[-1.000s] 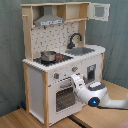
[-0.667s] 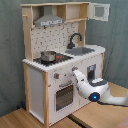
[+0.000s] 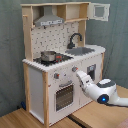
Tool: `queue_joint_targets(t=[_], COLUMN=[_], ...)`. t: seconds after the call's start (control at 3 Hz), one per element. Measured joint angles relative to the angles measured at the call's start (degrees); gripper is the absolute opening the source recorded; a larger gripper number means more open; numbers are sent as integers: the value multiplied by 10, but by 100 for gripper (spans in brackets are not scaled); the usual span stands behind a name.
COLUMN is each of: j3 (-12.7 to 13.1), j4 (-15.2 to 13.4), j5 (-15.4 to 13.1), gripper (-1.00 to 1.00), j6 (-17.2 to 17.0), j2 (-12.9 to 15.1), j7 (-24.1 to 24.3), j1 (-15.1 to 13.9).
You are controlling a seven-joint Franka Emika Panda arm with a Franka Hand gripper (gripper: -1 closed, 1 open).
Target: Play with the kitchen
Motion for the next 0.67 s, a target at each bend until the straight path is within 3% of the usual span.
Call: queue_joint_targets(t=[0.67], j3=[-42], j4=[-8], j5=[-6], gripper=[100], j6=[19], j2=[-4], j7=[-122], j1=[13])
